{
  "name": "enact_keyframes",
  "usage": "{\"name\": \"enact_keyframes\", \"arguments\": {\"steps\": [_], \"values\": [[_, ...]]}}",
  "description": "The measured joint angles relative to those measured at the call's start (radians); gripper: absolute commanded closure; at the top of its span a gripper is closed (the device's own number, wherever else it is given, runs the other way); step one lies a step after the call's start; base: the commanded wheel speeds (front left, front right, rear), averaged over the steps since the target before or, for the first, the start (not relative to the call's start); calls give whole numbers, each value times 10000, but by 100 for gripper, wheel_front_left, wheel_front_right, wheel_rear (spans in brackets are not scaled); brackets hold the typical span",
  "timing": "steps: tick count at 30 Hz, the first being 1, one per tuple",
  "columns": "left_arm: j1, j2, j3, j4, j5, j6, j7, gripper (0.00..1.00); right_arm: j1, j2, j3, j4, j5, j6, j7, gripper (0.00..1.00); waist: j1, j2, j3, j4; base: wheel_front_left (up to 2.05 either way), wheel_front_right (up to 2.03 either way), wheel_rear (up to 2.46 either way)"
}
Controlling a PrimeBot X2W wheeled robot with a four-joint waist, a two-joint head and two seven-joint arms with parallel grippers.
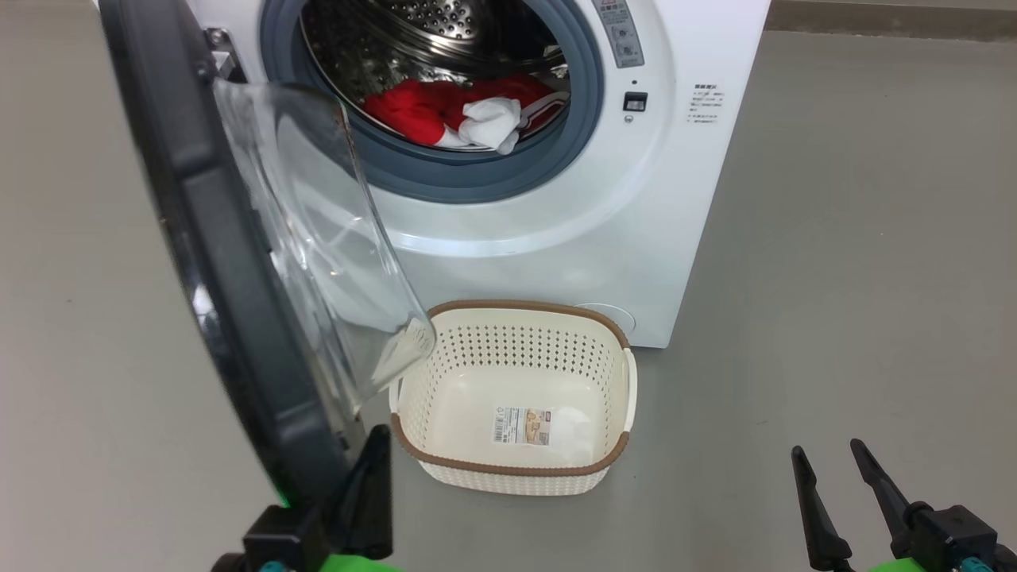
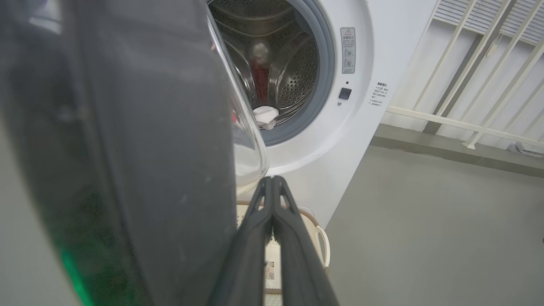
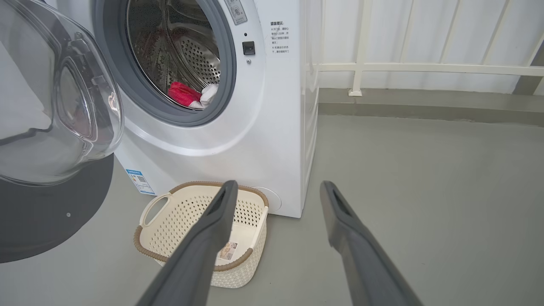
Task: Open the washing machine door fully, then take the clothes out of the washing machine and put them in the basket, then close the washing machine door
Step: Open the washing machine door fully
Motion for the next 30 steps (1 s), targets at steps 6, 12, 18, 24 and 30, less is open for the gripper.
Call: {"name": "enact_keyframes", "arguments": {"steps": [6,12,18,24,30], "values": [[496,330,441,-357,-107,380,2,100,1,0,2,0,0,2,0,0,0,0,-60,132,0,0,0],[954,629,976,-537,-253,571,-4,100,2,0,-4,-25,0,2,0,0,0,0,-115,244,0,0,0],[1165,880,1726,-570,-552,648,-23,100,3,0,-10,-59,-13,2,0,0,0,0,-112,322,0,0,0],[1269,1083,2518,-412,-790,654,-105,100,2,0,-13,-128,-142,2,0,0,0,0,-26,355,0,0,0],[1280,1166,3210,-196,-895,625,-107,100,0,0,-38,-230,-207,2,0,0,0,0,135,368,0,0,0]]}}
